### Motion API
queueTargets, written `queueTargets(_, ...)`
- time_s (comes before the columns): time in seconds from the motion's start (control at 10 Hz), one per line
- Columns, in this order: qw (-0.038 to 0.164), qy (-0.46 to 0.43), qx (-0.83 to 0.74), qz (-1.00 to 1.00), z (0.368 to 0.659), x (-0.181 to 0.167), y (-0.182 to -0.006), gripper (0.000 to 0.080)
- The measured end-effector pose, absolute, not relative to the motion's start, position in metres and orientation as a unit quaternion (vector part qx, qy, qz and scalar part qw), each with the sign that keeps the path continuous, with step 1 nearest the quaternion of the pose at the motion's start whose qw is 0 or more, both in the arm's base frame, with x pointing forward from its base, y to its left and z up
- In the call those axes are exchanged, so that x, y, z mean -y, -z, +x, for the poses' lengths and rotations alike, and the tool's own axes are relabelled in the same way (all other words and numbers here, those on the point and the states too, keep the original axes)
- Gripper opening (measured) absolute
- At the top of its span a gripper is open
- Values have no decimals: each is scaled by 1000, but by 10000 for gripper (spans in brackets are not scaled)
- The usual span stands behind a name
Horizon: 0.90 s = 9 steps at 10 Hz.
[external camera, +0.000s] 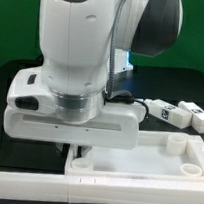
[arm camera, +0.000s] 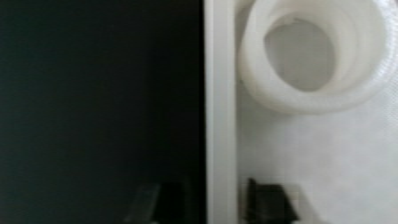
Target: Assemble desk
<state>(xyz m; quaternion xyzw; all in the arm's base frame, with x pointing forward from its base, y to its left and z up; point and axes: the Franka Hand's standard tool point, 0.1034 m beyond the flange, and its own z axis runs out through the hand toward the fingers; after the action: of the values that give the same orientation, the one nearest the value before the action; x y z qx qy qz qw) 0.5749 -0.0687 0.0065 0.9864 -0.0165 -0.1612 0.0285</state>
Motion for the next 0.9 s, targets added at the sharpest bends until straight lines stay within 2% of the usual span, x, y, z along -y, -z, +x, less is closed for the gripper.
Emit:
queueTargets(0.1, 28, 161, 16, 986, 576, 68, -9, 290)
queueTargets(0.2, 27, 158, 8, 987, 580, 61, -22, 464)
queueTargets(0.3, 23, 155, -2, 988, 583, 47, -38, 585)
queueTargets(0.4, 15, 180, -11, 983, 573, 33, -51, 632)
queueTargets(0.6, 19, 180, -48, 982, 575, -3, -84, 646)
queueTargets(0.7, 17, 217, -45, 975, 564, -1, -82, 646)
queueTargets(0.9, 18, 290, -41, 956, 563, 0, -78, 649)
